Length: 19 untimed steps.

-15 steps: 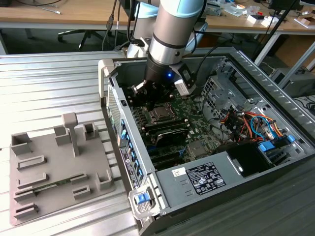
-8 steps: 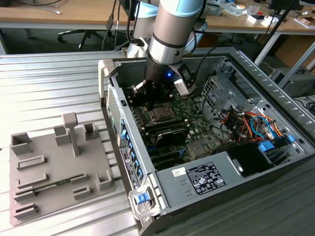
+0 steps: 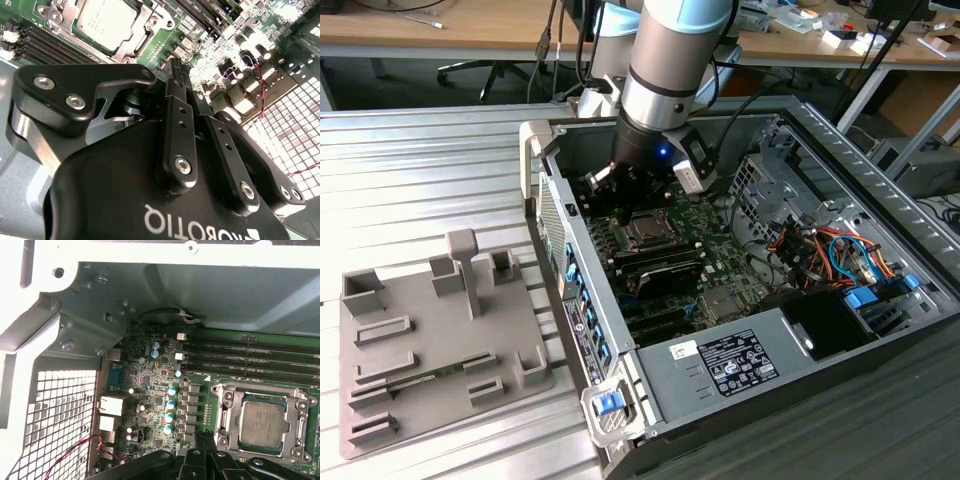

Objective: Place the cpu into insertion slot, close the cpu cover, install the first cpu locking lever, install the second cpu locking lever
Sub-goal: 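Install the first cpu locking lever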

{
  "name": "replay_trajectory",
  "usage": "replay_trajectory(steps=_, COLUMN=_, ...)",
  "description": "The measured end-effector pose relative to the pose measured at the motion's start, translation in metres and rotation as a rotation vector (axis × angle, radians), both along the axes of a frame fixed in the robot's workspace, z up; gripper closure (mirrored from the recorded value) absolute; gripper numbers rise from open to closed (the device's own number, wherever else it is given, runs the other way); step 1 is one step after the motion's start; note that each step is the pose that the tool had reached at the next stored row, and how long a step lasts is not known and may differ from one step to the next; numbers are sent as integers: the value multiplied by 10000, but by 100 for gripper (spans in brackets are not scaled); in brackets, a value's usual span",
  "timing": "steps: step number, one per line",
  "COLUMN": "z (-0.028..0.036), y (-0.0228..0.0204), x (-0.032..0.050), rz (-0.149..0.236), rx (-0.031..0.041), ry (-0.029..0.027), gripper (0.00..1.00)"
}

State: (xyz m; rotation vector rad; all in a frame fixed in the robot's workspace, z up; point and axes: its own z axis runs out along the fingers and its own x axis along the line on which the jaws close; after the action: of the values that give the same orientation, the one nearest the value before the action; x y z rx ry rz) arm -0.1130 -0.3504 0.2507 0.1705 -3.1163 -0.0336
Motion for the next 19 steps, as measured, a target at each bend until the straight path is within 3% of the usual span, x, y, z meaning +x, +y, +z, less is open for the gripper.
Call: replay_trajectory(steps=19, z=37, y=0, x=-17, rz=0, rx=1, ry=-6, gripper=89)
